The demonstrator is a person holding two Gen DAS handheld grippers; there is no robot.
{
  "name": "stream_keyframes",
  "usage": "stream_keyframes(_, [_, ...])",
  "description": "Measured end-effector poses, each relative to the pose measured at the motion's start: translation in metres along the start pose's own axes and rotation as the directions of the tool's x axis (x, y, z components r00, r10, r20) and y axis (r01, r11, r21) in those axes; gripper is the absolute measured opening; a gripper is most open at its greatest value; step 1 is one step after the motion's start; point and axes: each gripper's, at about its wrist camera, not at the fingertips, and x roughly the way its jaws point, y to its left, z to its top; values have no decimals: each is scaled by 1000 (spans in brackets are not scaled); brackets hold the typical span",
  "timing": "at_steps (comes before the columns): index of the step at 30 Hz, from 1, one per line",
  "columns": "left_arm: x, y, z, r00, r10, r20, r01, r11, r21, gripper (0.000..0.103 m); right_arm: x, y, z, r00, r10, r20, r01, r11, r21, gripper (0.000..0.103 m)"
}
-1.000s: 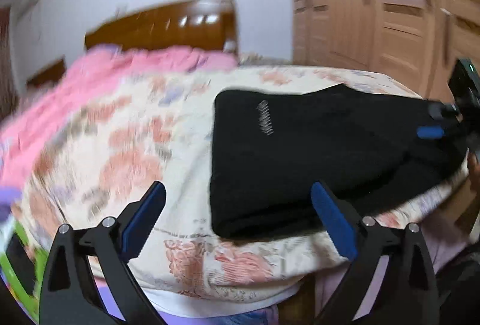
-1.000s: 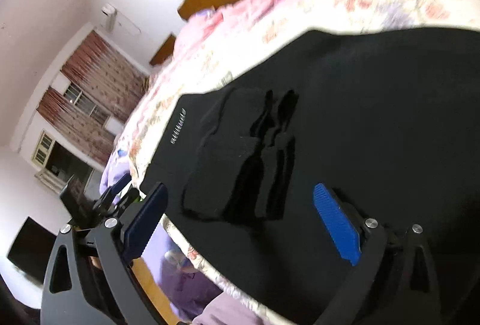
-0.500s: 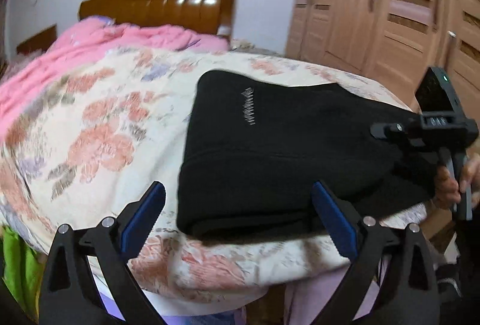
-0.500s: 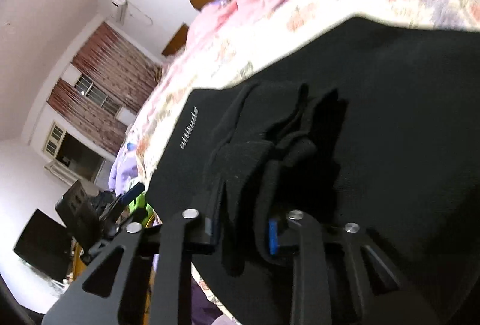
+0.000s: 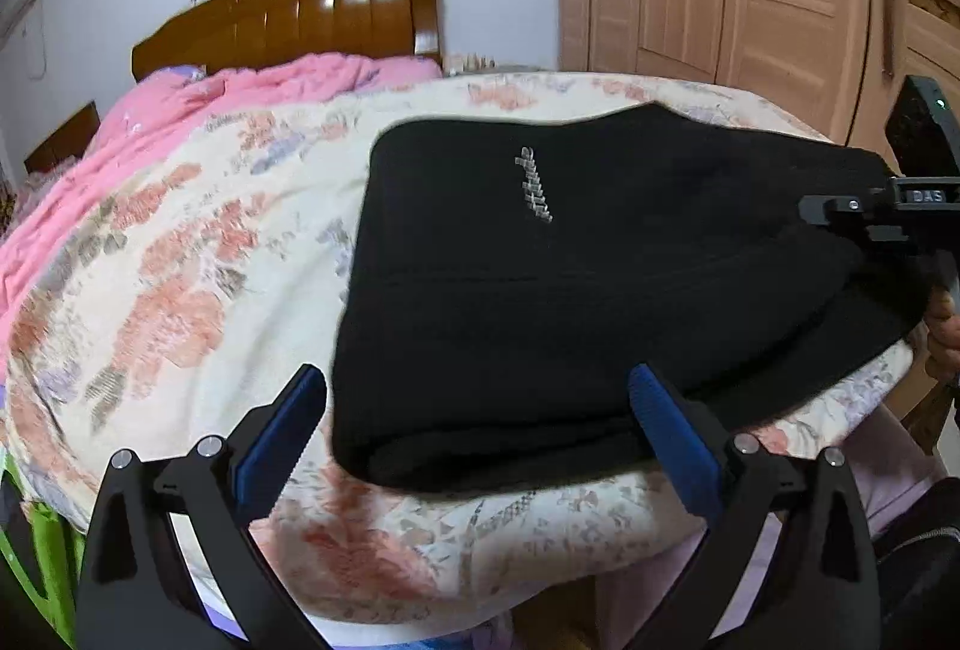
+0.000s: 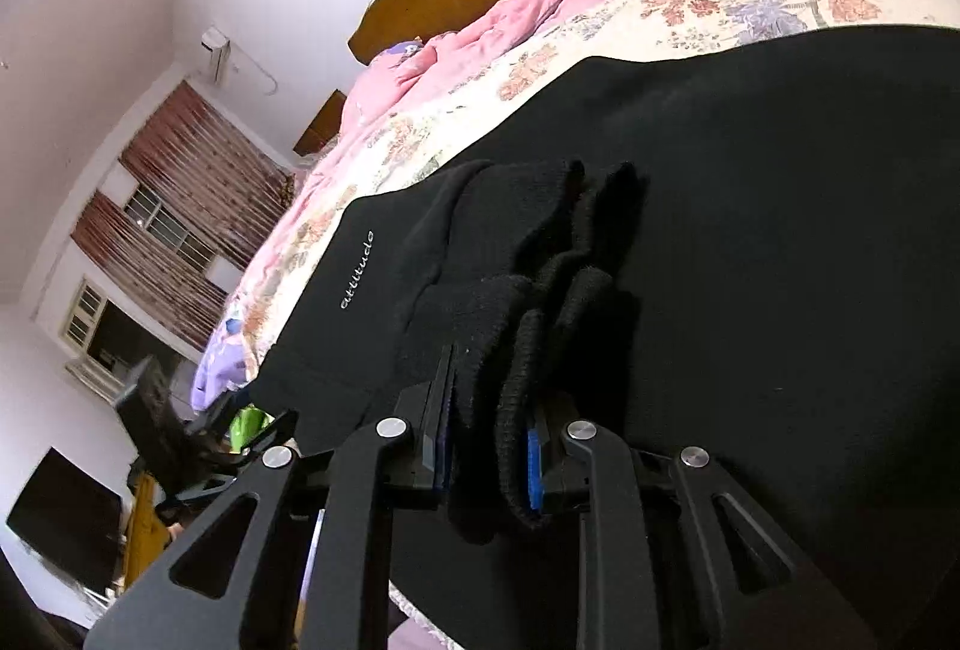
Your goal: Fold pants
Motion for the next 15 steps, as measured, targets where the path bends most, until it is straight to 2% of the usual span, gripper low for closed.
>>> stream_keyframes(3, [1,6,0,1000,-23,-14,22,999,-44,102,-8,10,4,1000,-14,14,15,999,-35,21])
stream_keyframes(6, [-4,3,0,1000,14,-14,-14,1000,-3,102,-3,10,2,999,-44,-6,44,997,-57,23])
stream_keyframes(7, [-8,1,2,999,33,-5,-33,999,12,102,-3,12,2,998,-58,-16,56,996,-68,36])
stream_keyframes(8, [-13,-1,5,999,49,11,-50,999,20,102,-2,13,1,996,-80,-34,77,994,-83,55])
stream_keyframes(9, [-21,-2,10,998,60,36,-61,998,21,101,-4,15,1,997,-65,-44,61,994,-94,63])
stream_keyframes(10, [-28,-2,15,997,56,59,-57,998,14,101,-11,18,1,998,-53,-31,49,993,-110,80])
stream_keyframes(11, [-36,-1,22,995,41,88,-41,999,0,101,-19,22,1,997,-81,7,81,988,-132,82])
stream_keyframes(13, [-46,0,39,991,-1,132,4,1000,-29,101,-34,39,4,981,-167,103,187,957,-221,82])
stream_keyframes(15, [-41,-1,59,989,-49,141,57,997,-58,101,-36,55,7,973,-185,136,218,932,-288,80])
